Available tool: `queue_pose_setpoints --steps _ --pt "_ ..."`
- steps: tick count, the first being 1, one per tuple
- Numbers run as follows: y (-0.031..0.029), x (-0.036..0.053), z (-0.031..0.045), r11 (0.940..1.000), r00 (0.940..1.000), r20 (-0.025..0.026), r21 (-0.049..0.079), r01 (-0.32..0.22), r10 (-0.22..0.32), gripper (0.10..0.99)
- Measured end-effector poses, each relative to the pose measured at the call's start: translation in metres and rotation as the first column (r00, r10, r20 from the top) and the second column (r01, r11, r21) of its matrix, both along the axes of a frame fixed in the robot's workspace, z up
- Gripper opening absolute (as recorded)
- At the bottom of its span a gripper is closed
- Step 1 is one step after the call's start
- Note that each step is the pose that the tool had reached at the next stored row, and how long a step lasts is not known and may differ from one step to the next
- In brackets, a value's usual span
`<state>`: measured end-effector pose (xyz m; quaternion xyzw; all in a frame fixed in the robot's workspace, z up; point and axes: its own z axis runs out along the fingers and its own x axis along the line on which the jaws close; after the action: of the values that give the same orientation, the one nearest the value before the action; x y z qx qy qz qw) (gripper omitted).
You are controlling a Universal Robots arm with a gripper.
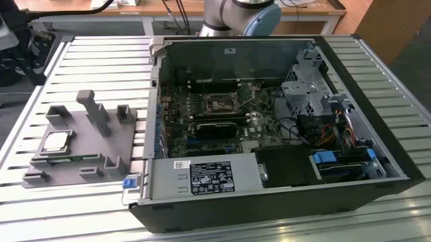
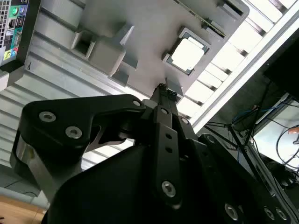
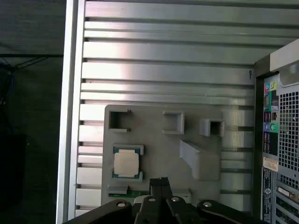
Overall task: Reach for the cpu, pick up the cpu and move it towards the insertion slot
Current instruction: 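Pick up the cpu and move it towards the insertion slot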
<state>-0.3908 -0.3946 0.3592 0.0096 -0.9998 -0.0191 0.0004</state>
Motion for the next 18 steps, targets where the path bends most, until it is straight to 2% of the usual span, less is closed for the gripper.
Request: queue_pose_setpoints --steps 5,10,18 --pt "-0.0001 -0.001 -0.0001 1.0 1.0 -0.0001 0.0 0.0 0.0 0.106" --pt "-0.0006 -0.007 -0.0008 1.0 1.0 0.0 0.0 0.0 0.0 0.106" --pt "-0.0057 -0.0146 -0.0026 1.0 1.0 0.0003 0.0 -0.004 0.004 0.106"
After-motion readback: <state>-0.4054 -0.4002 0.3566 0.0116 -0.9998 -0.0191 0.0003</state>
